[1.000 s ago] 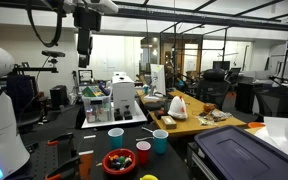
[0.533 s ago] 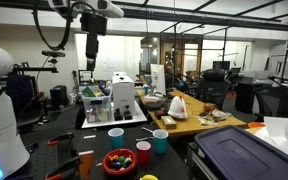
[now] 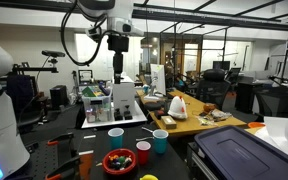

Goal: Pick up the orange object and put it in the cup

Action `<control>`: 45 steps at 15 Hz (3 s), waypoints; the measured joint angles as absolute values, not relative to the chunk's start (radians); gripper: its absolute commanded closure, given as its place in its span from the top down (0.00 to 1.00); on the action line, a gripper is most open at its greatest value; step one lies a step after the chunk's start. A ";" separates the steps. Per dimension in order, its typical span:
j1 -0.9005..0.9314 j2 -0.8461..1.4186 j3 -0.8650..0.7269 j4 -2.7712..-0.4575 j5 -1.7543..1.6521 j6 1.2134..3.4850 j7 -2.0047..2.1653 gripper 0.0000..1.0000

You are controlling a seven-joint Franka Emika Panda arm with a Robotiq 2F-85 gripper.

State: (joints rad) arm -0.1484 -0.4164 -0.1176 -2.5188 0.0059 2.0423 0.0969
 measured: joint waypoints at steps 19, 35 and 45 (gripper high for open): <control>-0.149 0.330 -0.181 -1.942 0.006 2.282 0.492 1.00; -0.341 0.639 -0.331 -1.571 0.117 2.210 0.563 1.00; -0.459 0.744 -0.339 -1.501 0.123 2.210 0.525 1.00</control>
State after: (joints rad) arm -0.4594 0.7441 -0.3388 -1.5009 0.1226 2.2099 0.5253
